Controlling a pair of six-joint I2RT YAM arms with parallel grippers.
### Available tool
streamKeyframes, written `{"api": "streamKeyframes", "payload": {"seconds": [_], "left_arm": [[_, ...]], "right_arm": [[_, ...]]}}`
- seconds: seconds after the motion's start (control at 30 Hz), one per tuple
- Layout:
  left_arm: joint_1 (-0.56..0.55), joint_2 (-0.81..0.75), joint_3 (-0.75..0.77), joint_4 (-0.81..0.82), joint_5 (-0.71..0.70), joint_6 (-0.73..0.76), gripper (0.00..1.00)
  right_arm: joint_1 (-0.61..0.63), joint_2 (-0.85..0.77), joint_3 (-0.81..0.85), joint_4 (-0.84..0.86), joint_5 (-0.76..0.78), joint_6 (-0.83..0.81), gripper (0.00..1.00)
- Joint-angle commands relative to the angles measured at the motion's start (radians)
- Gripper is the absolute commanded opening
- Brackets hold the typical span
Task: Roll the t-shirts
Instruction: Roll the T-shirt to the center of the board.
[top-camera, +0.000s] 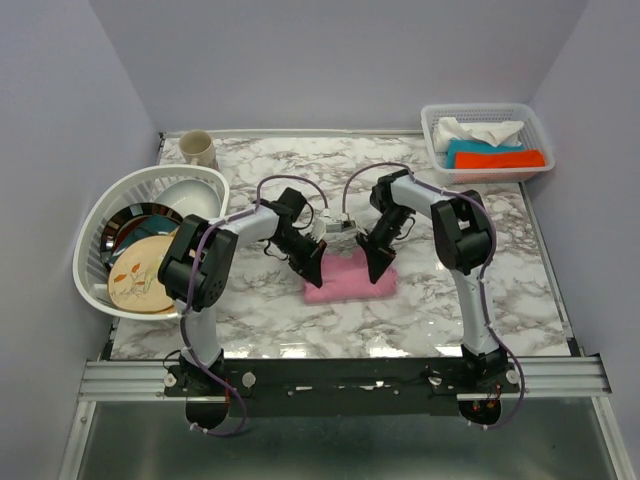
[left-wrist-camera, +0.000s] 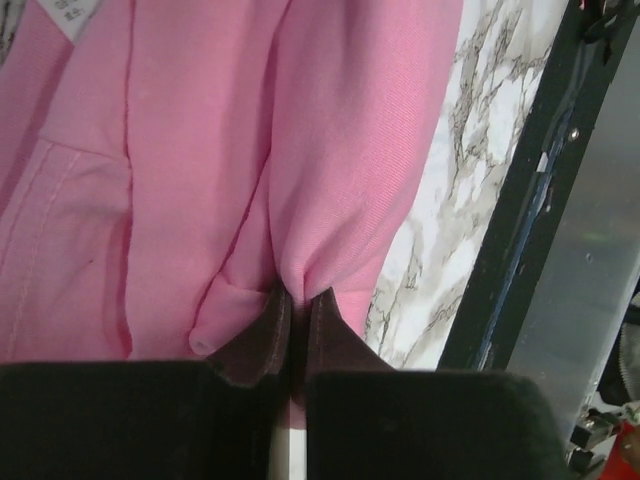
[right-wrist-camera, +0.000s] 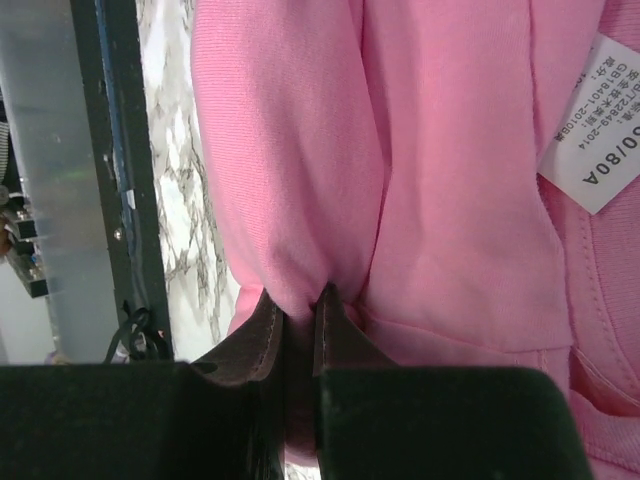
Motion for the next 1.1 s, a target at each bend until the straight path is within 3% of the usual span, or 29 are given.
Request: {"api": "streamKeyframes", "payload": {"seconds": [0.0, 0.03, 0.13, 0.43, 0.6, 0.73, 0.87, 1.07], "left_arm": [[0.054, 0.018, -0.004, 0.008, -0.252, 0.012, 0.22], [0.063, -0.002, -0.004, 0.010, -0.272, 0.017, 0.32], [0.072, -0.119, -0.030, 0.025, -0.318, 0.041, 0.47], [0.054, -0.505, -0.239, 0.201, -0.413, -0.047, 0.66], [-0.114, -0.761, -0.455, 0.399, -0.585, 0.142, 0.77], [-0.306, -0.869, -0.641, 0.628, -0.720, 0.276, 0.93], [-0.424, -0.871, -0.762, 0.833, -0.818, 0.334, 0.93], [-0.532, -0.765, -0.805, 0.973, -0.909, 0.362, 0.89]], "right_arm": [[-0.003, 0.080, 0.007, -0.074, 0.154, -0.003, 0.08], [-0.003, 0.085, 0.011, -0.074, 0.160, 0.009, 0.09], [-0.003, 0.117, 0.048, -0.074, 0.162, 0.078, 0.10], [-0.003, 0.158, 0.092, -0.074, 0.172, 0.182, 0.10], [-0.008, 0.159, 0.091, -0.074, 0.171, 0.195, 0.10], [-0.013, 0.165, 0.099, -0.074, 0.166, 0.202, 0.10], [-0.011, 0.169, 0.105, -0.074, 0.165, 0.211, 0.10], [-0.013, 0.174, 0.108, -0.074, 0.166, 0.221, 0.10]]}}
